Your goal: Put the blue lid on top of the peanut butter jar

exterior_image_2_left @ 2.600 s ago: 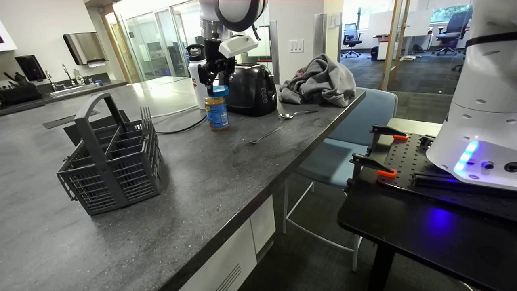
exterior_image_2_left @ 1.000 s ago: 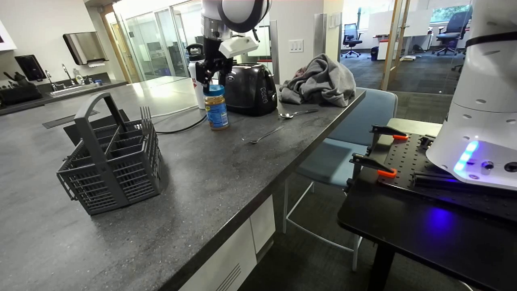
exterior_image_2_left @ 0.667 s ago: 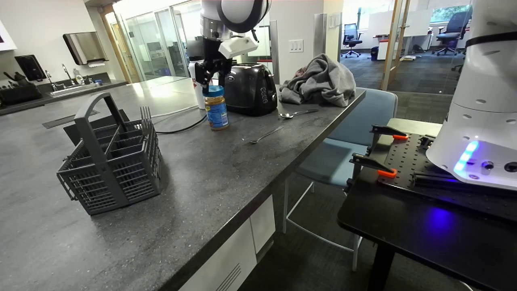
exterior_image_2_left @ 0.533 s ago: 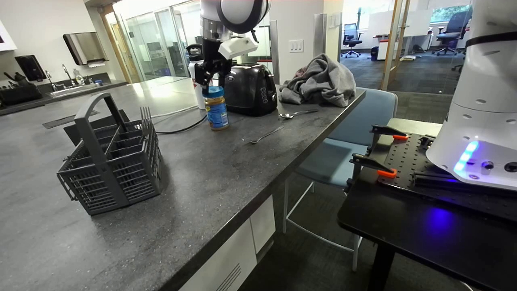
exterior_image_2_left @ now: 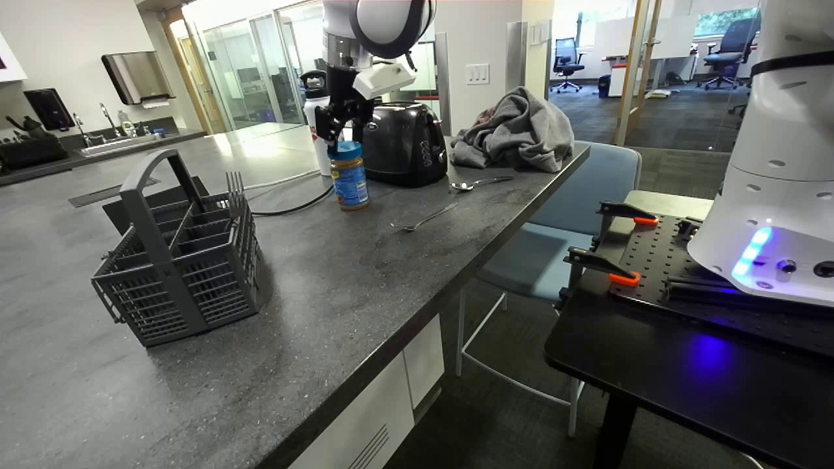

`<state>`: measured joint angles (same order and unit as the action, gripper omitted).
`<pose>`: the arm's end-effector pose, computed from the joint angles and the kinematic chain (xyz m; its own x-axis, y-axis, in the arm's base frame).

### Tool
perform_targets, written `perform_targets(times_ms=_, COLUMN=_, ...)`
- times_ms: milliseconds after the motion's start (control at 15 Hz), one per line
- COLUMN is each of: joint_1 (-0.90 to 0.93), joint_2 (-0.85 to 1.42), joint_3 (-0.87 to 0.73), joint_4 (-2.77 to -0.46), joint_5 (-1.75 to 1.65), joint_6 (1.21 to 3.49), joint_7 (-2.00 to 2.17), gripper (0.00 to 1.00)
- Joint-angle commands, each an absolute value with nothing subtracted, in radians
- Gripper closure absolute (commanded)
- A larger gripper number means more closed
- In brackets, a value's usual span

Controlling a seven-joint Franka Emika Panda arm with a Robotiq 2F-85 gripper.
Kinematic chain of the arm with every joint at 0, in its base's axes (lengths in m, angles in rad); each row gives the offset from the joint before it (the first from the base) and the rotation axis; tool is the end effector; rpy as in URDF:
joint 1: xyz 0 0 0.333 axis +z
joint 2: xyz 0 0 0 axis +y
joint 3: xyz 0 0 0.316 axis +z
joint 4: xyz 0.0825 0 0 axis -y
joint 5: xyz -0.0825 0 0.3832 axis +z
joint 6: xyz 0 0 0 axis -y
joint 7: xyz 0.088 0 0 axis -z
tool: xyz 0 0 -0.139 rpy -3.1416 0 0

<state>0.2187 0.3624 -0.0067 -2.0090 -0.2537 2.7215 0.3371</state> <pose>0.6293 0.1417 0.2807 0.9272 0.0946 0.3625 0.0778 -0.9951 0.0606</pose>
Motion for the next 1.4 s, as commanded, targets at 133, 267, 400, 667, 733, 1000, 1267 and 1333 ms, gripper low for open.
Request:
perform_targets(times_ms=133, joint_1=0.255, joint_2=0.375, joint_3=-0.045, joint_4=-1.978, joint_5=-0.280, joint_6=2.729, joint_7=0.362, gripper=0.46)
perform_targets(times_ms=267, joint_1=0.263, joint_2=0.375, joint_3=-0.056, joint_4=-1.976, joint_5=-0.293, joint_6=2.729, joint_7=0.369, gripper=0.46)
perform_targets(times_ms=400, joint_1=0.266, joint_2=0.383, joint_3=-0.059, joint_4=-1.964, joint_5=-0.293, joint_6=2.715, joint_7=0.364, gripper=0.46)
perform_targets(times_ms=667, joint_1=0.264, joint_2=0.389, joint_3=-0.064, joint_4=-1.967, joint_5=-0.290, joint_6=2.709, joint_7=0.355, gripper=0.46)
perform_targets(times_ms=733, joint_1=0.267, joint_2=0.392, joint_3=-0.068, joint_4=-1.964, joint_5=-0.292, joint_6=2.703, joint_7=0.358, gripper=0.46)
perform_targets(times_ms=1000, joint_1=0.273, joint_2=0.401, joint_3=-0.075, joint_4=-1.960, joint_5=-0.295, joint_6=2.700, joint_7=0.361, gripper=0.46)
perform_targets(times_ms=1267, joint_1=0.285, joint_2=0.392, joint_3=-0.085, joint_4=-1.960, joint_5=-0.299, joint_6=2.682, joint_7=0.383, gripper=0.00)
perform_targets(times_ms=1333, joint_1=0.302, joint_2=0.382, joint_3=-0.103, joint_4=-1.963, joint_5=-0.321, joint_6=2.671, joint_7=0.413, gripper=0.00)
